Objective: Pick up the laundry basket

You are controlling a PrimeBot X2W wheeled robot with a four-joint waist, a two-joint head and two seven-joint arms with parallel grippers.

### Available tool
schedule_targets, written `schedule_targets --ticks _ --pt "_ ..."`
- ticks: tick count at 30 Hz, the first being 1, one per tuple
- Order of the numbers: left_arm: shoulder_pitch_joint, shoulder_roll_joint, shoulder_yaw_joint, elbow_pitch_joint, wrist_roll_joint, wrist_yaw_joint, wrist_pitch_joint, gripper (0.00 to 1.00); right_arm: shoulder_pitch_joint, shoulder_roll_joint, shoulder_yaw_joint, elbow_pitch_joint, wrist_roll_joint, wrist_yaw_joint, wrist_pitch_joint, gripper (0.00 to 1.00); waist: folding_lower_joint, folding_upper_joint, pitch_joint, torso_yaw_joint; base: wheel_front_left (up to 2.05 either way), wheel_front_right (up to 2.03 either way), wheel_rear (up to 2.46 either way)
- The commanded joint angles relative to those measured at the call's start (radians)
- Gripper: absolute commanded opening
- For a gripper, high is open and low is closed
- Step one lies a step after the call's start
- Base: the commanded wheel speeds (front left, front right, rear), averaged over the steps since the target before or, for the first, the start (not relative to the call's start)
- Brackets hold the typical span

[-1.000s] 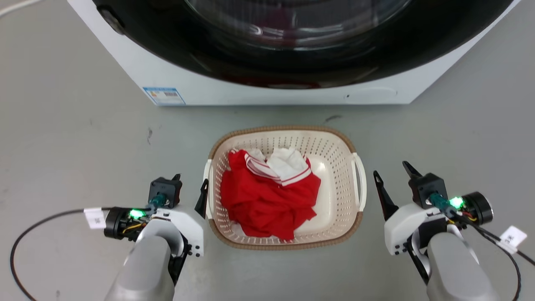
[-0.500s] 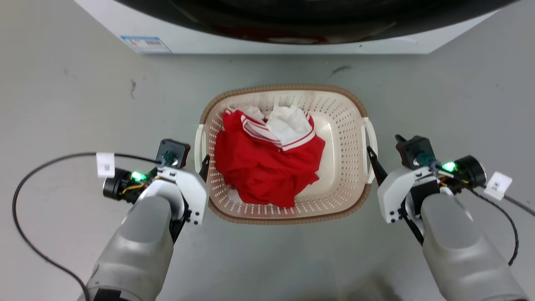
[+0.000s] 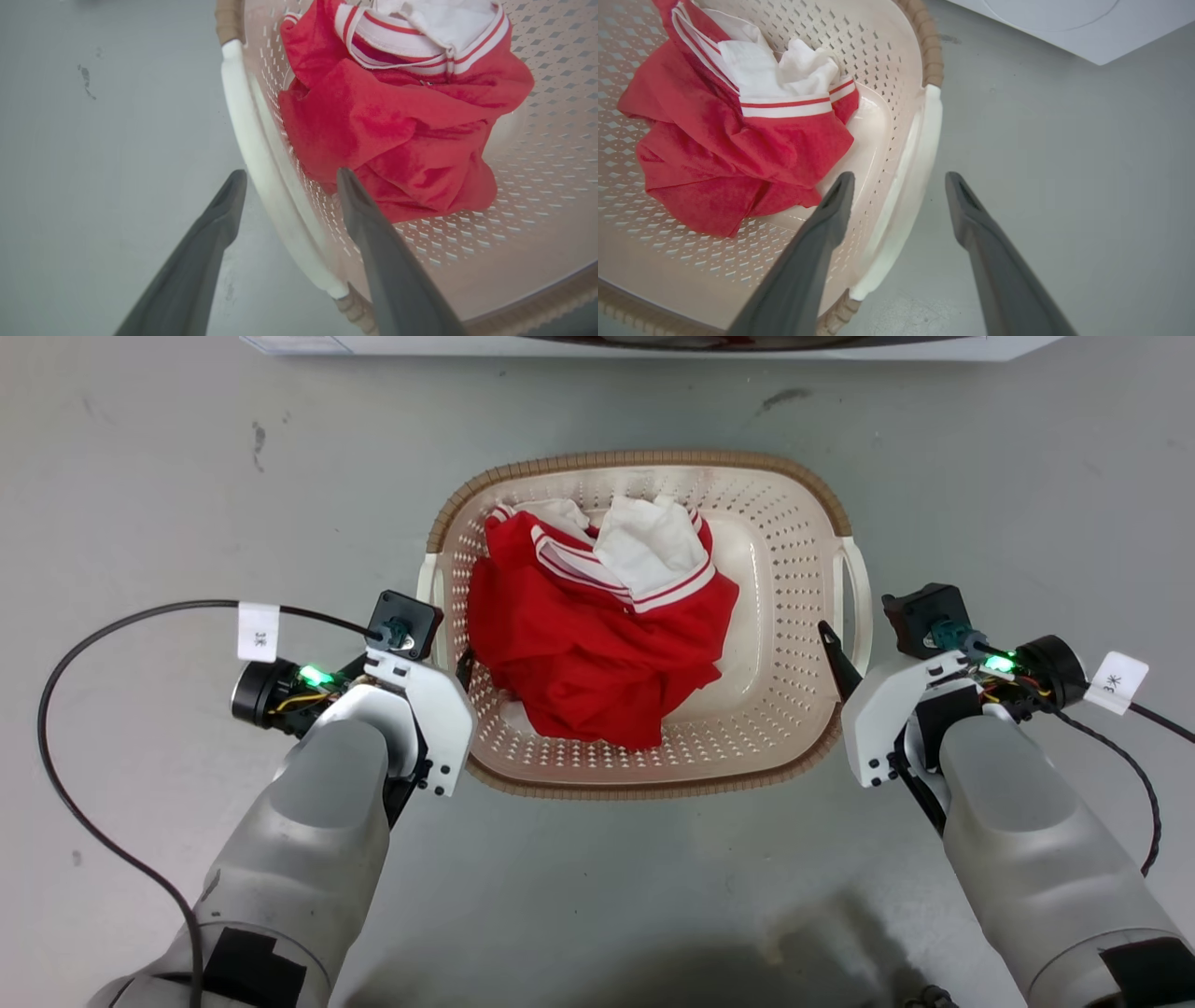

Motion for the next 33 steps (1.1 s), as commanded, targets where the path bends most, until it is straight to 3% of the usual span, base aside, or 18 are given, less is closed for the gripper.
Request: schedule_targets --ticks 1,31,32,33 --pt "-0.017 0.001 -0.007 0.002 -0.004 -0.001 0.005 1.0 -0.019 0.0 0.005 0.007 0.008 -0.001 0.002 1.0 -0.0001 0.0 0.015 -0.001 0.0 0.0 0.0" --pt "-0.097 0.03 -0.133 0.013 -0.058 0.001 0.09 1.0 -0.095 0.0 0.194 0.047 0.222 -0.001 0.084 1.0 -0.0001 0.0 0.144 -0.005 0.0 0.0 0.0" --pt "-0.096 0.03 -0.136 0.013 -0.058 0.001 0.096 0.49 -0.096 0.0 0.2 0.047 0.225 -0.001 0.086 0.98 -0.0001 0.0 0.146 -0.004 0.0 0.0 0.0" --pt "-0.097 0.03 -0.138 0.013 -0.06 0.001 0.099 0.18 -0.096 0.0 0.203 0.047 0.234 -0.001 0.088 0.44 -0.0001 0.0 0.147 -0.004 0.0 0.0 0.0"
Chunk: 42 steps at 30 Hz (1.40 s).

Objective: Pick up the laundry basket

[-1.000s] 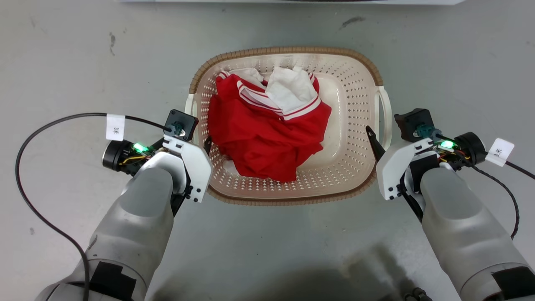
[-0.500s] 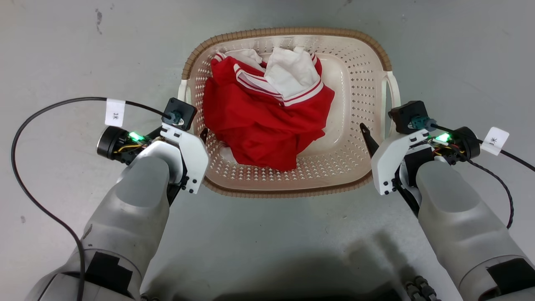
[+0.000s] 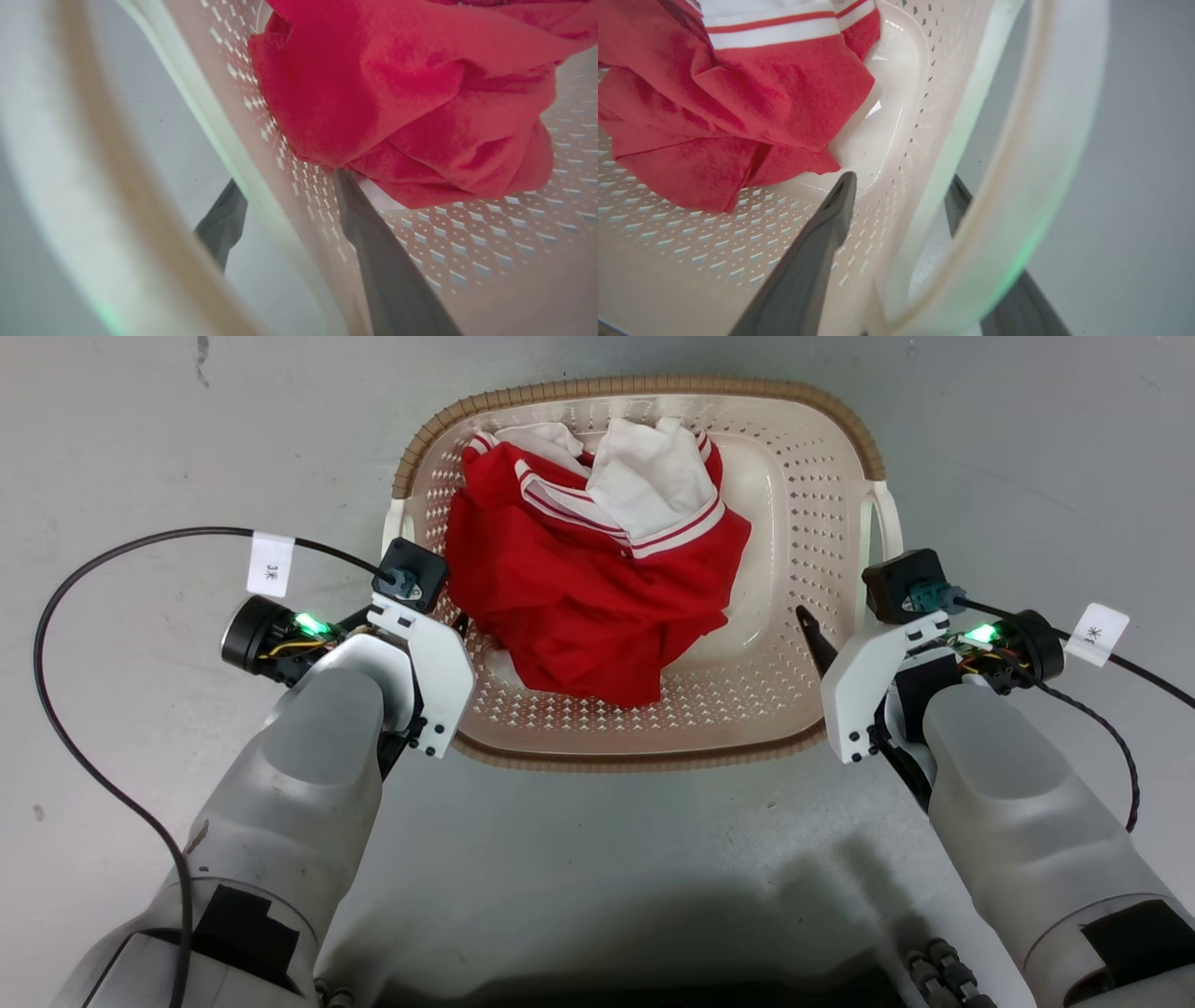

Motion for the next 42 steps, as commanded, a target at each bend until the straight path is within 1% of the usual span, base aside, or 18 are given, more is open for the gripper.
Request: schedule_targets --ticks 1,2,9,17,26,36,42 --pt "-0.001 0.005 -0.002 0.003 -0.006 0.003 0.011 0.0 -0.019 -0.001 0.006 0.0 0.011 -0.001 0.001 0.02 0.0 0.0 0.002 0.0 0.0 0.0 0.0" --pt "0.003 0.003 -0.006 0.004 -0.011 0.003 0.019 0.0 -0.019 -0.001 0.011 0.001 0.015 -0.001 0.005 0.0 0.0 0.0 0.002 0.0 0.0 0.0 0.0" --pt "0.018 0.006 -0.027 0.003 -0.037 0.003 0.02 0.0 -0.015 -0.002 0.035 0.005 0.036 0.001 0.006 0.0 0.0 0.0 -0.018 -0.001 0.0 0.0 0.0" --pt "0.052 -0.006 -0.039 0.003 -0.068 0.003 0.022 0.0 0.018 -0.002 0.049 0.018 0.03 0.001 0.028 0.0 0.0 0.0 -0.088 0.006 0.0 0.0 0.0" --pt "0.111 -0.025 -0.069 0.003 -0.106 0.003 0.049 0.0 0.08 -0.001 0.074 0.024 0.042 0.001 0.06 0.0 0.0 0.0 -0.208 0.018 0.0 0.0 0.0" --pt "0.202 -0.027 -0.098 0.003 -0.149 0.003 0.07 0.0 0.163 -0.001 0.119 0.026 0.067 0.001 0.094 0.0 0.0 0.0 -0.374 0.029 0.0 0.0 0.0" --pt "0.249 -0.03 -0.116 0.003 -0.168 0.002 0.083 0.0 0.209 -0.002 0.135 0.027 0.076 0.001 0.106 0.0 0.0 0.0 -0.452 0.04 0.0 0.0 0.0"
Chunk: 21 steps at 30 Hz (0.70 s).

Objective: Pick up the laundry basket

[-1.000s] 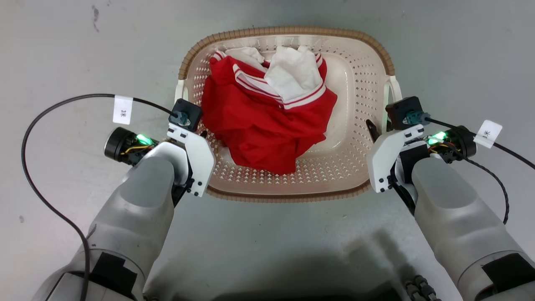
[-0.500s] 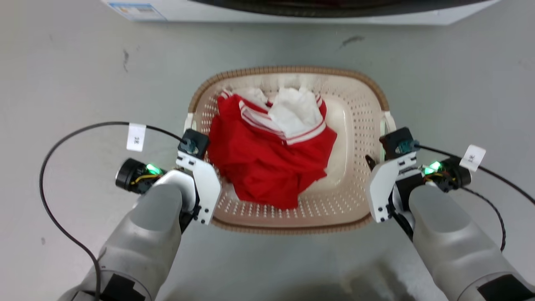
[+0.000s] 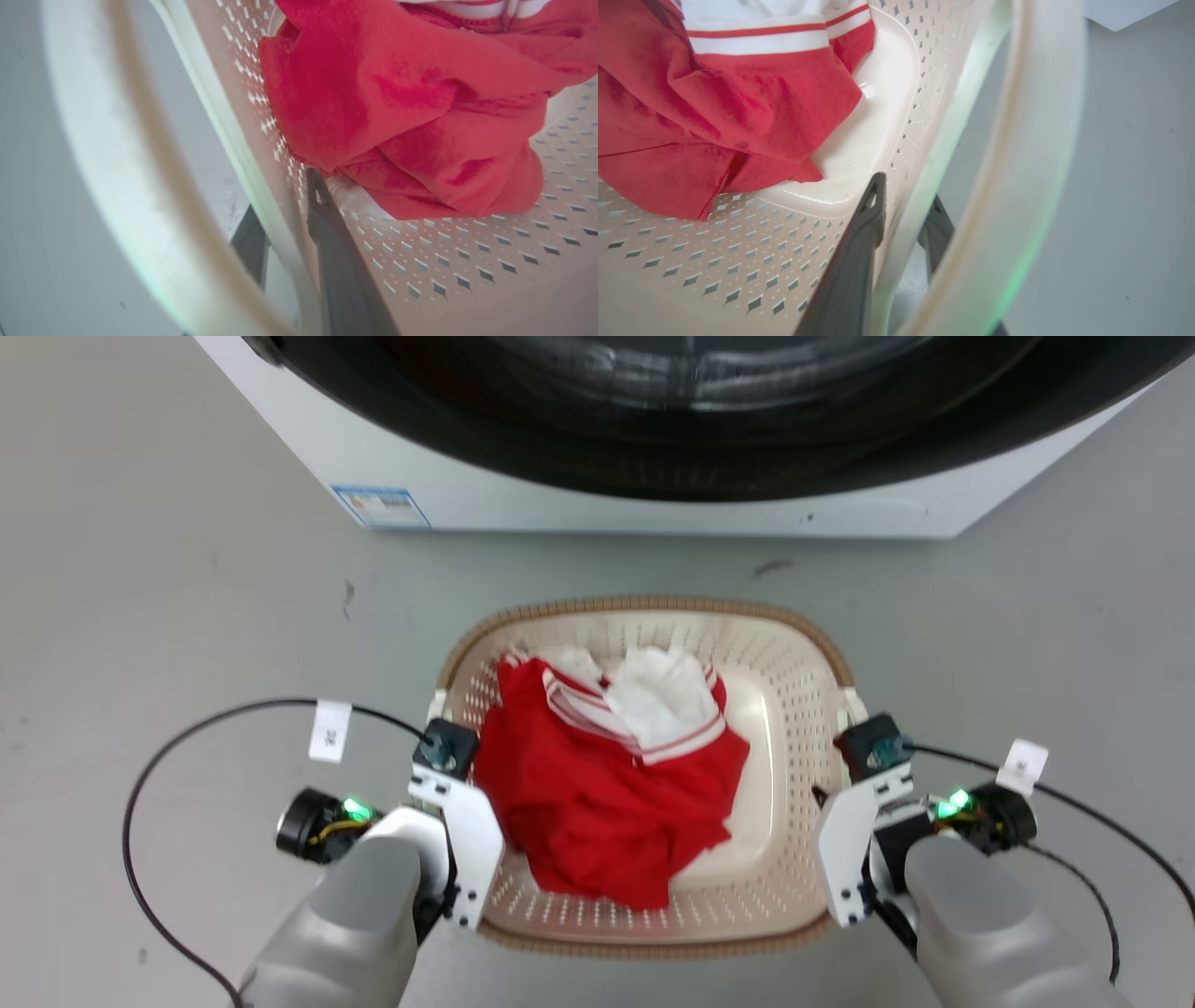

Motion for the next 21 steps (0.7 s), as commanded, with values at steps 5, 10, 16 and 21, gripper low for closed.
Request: schedule_targets --ticks 5,10,16,21 --pt "0.071 0.002 -0.032 0.001 -0.025 0.0 0.033 0.0 0.071 -0.005 0.048 -0.006 0.025 0.002 0.026 0.0 0.0001 0.0 -0.138 0.015 0.0 0.0 0.0" --pt "0.114 0.004 -0.051 0.002 -0.056 0.0 0.066 0.0 0.114 -0.004 0.097 -0.026 0.063 0.003 0.059 0.0 0.0001 0.0 -0.213 0.012 0.0 0.0 0.0" --pt "0.147 0.004 -0.081 0.001 -0.098 0.0 0.108 0.0 0.145 -0.003 0.155 -0.037 0.112 0.003 0.095 0.0 0.0001 0.0 -0.285 0.01 0.0 0.0 0.0" --pt "0.167 0.01 -0.109 -0.008 -0.134 0.0 0.138 0.0 0.169 -0.002 0.196 -0.043 0.155 0.003 0.117 0.0 0.0001 0.0 -0.338 0.009 0.0 0.0 0.0"
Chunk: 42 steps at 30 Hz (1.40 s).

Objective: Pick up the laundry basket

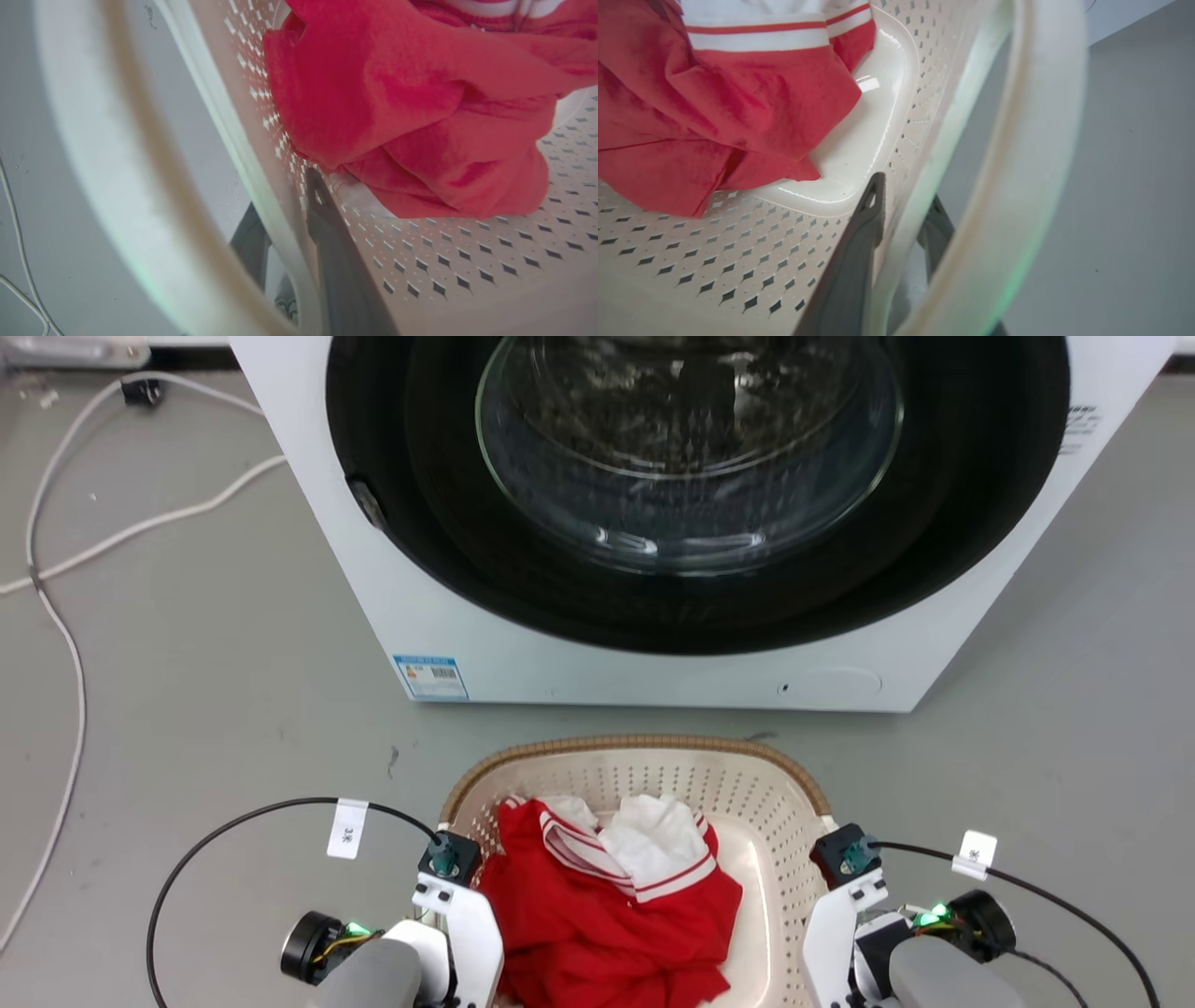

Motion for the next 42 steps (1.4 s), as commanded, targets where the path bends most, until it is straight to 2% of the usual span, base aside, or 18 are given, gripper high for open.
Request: schedule_targets --ticks 1,8,20,42 --pt "0.013 0.009 -0.013 -0.006 -0.003 0.0 0.012 0.0 0.015 0.001 0.016 -0.012 0.006 0.003 0.002 0.0 0.0002 -0.0001 -0.028 -0.001 0.0 0.0 0.0" --pt "0.048 0.023 -0.071 -0.032 -0.072 0.0 0.072 0.0 0.047 0.001 0.094 -0.016 0.082 0.003 0.053 0.0 0.0002 -0.0001 -0.095 -0.003 0.0 0.0 0.0" --pt "0.044 0.038 -0.15 -0.076 -0.165 -0.001 0.153 0.0 0.027 0.004 0.186 -0.02 0.162 0.003 0.115 0.0 0.0002 -0.0001 -0.133 -0.006 0.0 0.0 0.0" --pt "0.029 0.052 -0.276 -0.074 -0.281 -0.001 0.142 0.0 0.007 0.005 0.304 -0.001 0.266 0.004 0.104 0.0 0.0002 -0.0001 -0.15 -0.005 0.0 0.0 0.0"
